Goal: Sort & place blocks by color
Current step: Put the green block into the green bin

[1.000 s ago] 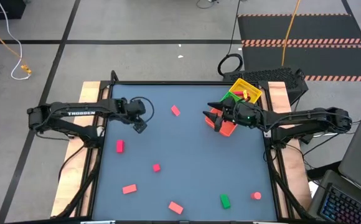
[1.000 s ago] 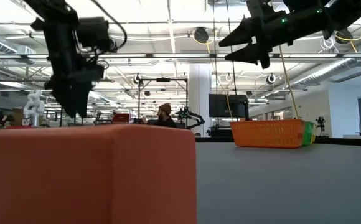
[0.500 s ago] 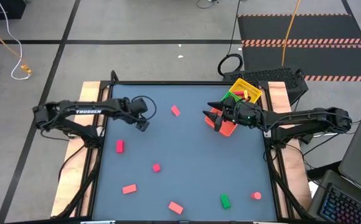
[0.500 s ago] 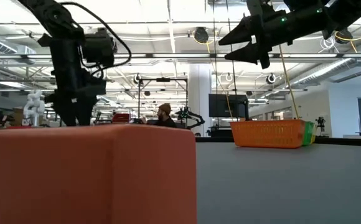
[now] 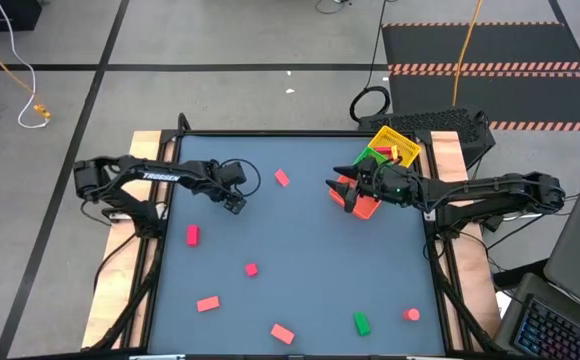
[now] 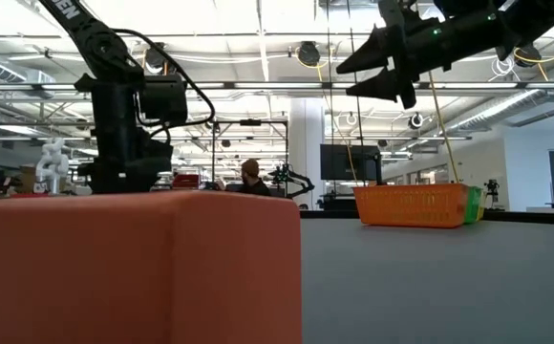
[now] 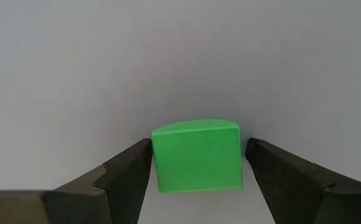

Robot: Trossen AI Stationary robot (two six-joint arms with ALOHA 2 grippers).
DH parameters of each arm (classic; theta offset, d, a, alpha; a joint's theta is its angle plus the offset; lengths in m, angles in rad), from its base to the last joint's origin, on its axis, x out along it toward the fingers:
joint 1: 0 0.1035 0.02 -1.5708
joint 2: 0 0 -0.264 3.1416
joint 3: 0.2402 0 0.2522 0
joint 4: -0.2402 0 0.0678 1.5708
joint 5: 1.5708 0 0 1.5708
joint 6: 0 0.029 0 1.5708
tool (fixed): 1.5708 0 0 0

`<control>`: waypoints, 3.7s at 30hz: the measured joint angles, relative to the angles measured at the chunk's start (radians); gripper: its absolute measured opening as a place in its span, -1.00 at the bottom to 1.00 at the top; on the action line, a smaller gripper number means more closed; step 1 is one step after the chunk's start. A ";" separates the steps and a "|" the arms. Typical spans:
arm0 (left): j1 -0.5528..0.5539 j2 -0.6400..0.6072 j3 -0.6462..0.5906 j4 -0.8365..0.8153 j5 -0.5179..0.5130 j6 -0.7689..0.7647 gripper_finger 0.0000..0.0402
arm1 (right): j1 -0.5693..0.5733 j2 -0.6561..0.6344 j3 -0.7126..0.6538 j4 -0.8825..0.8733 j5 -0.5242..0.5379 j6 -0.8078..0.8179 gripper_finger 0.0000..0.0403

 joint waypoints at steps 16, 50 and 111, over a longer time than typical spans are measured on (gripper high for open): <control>0.006 -0.005 0.074 -0.069 0.022 0.053 -0.21 | 0.000 0.044 0.002 0.018 0.000 -0.001 0.26; -0.183 -0.221 0.226 -0.690 -0.090 0.079 0.24 | 0.000 0.048 0.001 0.057 -0.003 -0.018 0.26; -0.201 -0.180 -0.130 -0.362 -0.007 -0.162 -0.25 | 0.000 0.048 0.000 0.114 -0.003 -0.050 0.26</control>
